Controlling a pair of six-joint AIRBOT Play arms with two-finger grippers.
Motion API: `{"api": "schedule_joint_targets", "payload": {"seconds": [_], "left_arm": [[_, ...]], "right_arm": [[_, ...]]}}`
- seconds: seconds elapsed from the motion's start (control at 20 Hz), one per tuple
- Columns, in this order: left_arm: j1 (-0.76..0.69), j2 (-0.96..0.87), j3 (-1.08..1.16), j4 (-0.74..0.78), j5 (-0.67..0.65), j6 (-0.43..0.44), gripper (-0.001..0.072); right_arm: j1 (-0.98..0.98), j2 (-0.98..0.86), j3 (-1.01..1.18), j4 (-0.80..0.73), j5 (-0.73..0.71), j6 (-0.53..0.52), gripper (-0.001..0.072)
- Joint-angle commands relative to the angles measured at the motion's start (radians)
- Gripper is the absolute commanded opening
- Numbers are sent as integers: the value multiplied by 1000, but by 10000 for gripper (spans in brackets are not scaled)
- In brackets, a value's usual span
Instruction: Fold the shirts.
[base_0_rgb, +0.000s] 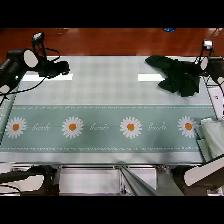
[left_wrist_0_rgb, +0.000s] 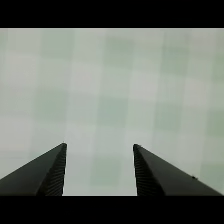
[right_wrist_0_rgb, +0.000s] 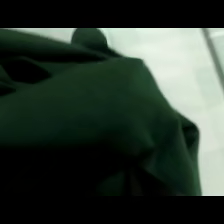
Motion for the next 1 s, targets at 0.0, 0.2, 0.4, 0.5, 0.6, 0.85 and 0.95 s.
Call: {"api": "schedule_joint_targets", "payload": {"seconds": [0.0, 0.2, 0.4, 0.5, 0.6, 0.85, 0.95], "left_arm": [[-3, -9, 0, 0, -43, -4, 511], [24, 15, 28, 37, -174, 74, 510], [74, 126, 60, 44, -305, 91, 510], [79, 232, 26, 44, -337, 90, 510], [67, 365, -64, 42, -335, 88, 510], [-4, 774, -432, 33, -264, -29, 510], [-29, 920, -562, 11, -228, -35, 510]], "right_arm": [[-14, -73, 18, 76, 100, -42, 327], [-14, -18, 49, 176, 170, -156, 26], [6, 137, 148, 243, 230, -236, 26], [29, 241, 187, 249, 224, -258, 26], [54, 353, 217, 266, 201, -277, 26], [148, 603, 304, 294, 170, -303, 25], [220, 685, 333, 293, 112, -333, 25]]}}
